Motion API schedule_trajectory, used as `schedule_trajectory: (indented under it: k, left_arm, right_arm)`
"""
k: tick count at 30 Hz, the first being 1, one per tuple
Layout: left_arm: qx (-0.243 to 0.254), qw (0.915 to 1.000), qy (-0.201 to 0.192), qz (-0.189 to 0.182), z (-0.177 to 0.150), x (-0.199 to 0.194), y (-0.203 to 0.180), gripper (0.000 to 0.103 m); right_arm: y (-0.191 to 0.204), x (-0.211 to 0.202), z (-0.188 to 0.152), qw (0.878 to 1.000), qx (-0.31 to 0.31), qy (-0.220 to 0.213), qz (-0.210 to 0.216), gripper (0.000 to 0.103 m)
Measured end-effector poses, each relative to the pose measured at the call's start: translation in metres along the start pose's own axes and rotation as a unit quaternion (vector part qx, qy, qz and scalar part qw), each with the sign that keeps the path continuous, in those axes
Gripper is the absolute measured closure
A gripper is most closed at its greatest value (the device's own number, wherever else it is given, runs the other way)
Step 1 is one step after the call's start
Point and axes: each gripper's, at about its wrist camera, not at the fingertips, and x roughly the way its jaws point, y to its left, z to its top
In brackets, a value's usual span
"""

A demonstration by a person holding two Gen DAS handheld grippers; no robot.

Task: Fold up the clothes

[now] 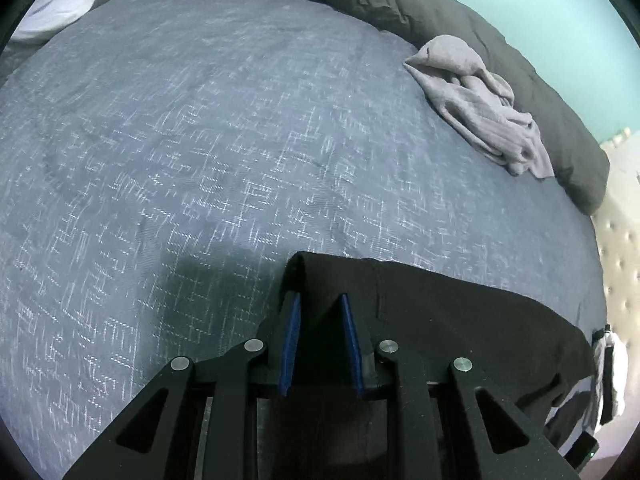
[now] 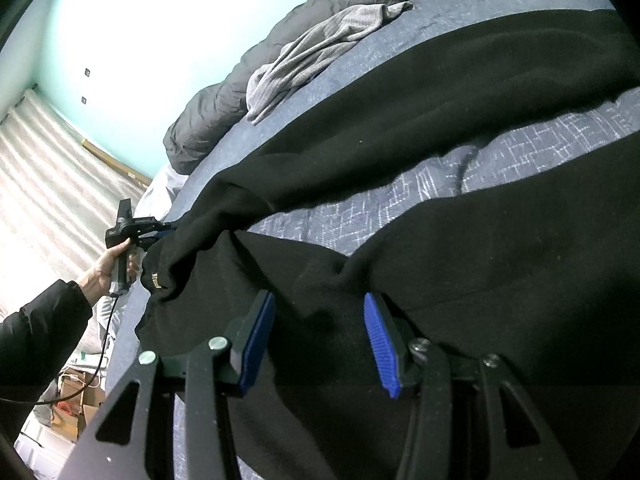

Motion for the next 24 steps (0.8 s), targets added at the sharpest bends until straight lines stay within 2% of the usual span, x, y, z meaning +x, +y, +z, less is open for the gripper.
schedule_trajectory:
  k: [5,12,16,21,24]
  left_arm:
    - [0.006,0.9999,-0.006,0.006,0.002,0.002,0.001,0.081]
    - [0.022,0.9997,0.004,0.006,0.001,0.009,-0.007,0.081]
    - [0.034,0.9993,0.010,-0.009,-0.002,0.007,-0.008,0.089]
    - [0.071,0.9952,0.015,-0.066,-0.009,0.001,-0.019,0.095]
    - [0.096,0.9935,0.022,-0.058,-0.009,0.006,-0.030,0.095]
  right_arm:
    - [0.000,-0.002,0.000,1.000,0.000,-0.001,0.001,0.055]
    - [-0.001,-0.002,0.000,1.000,0.000,0.000,0.001,0.055]
    - [-0.001,-0.003,-0.001,1.000,0.001,0.001,0.002,0.055]
    - [-0.001,-0.002,0.000,1.000,0.001,0.001,0.002,0.055]
    - [0.000,-0.002,0.000,1.000,0.000,0.001,0.000,0.055]
